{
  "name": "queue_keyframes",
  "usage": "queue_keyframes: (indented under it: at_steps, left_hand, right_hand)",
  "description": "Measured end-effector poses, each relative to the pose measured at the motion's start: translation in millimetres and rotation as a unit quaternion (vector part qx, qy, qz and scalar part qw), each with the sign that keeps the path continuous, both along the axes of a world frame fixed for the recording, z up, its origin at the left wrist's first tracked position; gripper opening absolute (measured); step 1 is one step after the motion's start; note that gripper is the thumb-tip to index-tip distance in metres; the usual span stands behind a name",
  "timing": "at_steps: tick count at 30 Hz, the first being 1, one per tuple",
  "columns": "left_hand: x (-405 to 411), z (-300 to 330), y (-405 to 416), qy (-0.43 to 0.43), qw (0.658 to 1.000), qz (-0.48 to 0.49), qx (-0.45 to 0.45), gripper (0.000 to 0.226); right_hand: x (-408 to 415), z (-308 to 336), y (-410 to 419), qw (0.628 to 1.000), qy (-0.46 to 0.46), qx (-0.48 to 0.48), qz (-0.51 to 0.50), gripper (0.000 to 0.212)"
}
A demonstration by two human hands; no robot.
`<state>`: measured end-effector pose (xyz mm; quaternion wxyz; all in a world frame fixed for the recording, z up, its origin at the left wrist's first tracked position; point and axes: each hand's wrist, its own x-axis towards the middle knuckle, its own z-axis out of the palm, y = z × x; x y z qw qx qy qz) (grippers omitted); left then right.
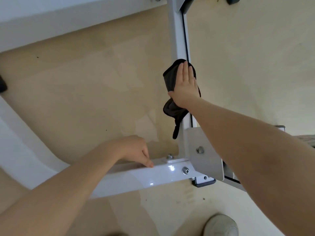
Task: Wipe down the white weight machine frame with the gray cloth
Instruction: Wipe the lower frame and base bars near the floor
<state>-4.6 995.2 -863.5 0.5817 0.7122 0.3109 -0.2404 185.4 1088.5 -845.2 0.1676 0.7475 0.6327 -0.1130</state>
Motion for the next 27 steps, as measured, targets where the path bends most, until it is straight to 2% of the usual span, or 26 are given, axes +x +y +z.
queue_keyframes:
  at_steps: [4,12,16,20,24,27]
  left_hand:
    - [4,7,9,0.033,0.999,-0.037,-0.008,0.033]
    - [4,7,-3,0.012,0.999,-0.017,0.048,0.029]
    - [0,14,-8,0.019,0.999,0.002,0.042,0.028]
    - [4,22,-5,0.033,0.998,-0.024,0.048,0.03]
    - [5,20,-9,0.035,0.997,-0.02,0.06,0.028]
    - [4,20,-15,0.029,0.997,-0.002,0.065,0.028]
  right_hand:
    - [-5,-7,-47,0.999,-0.006,-0.021,-0.023,0.088]
    - [-9,-1,26,0.996,0.024,0.001,-0.091,0.088]
    - [-7,-1,-11,0.991,0.023,0.004,-0.13,0.092]
    - [-13,-8,-55,0.976,-0.03,-0.03,-0.213,0.091]
    - [-17,-9,-25,0.964,-0.023,-0.035,-0.261,0.083]
    - [-17,-5,-4,0.973,0.0,-0.006,-0.229,0.087]
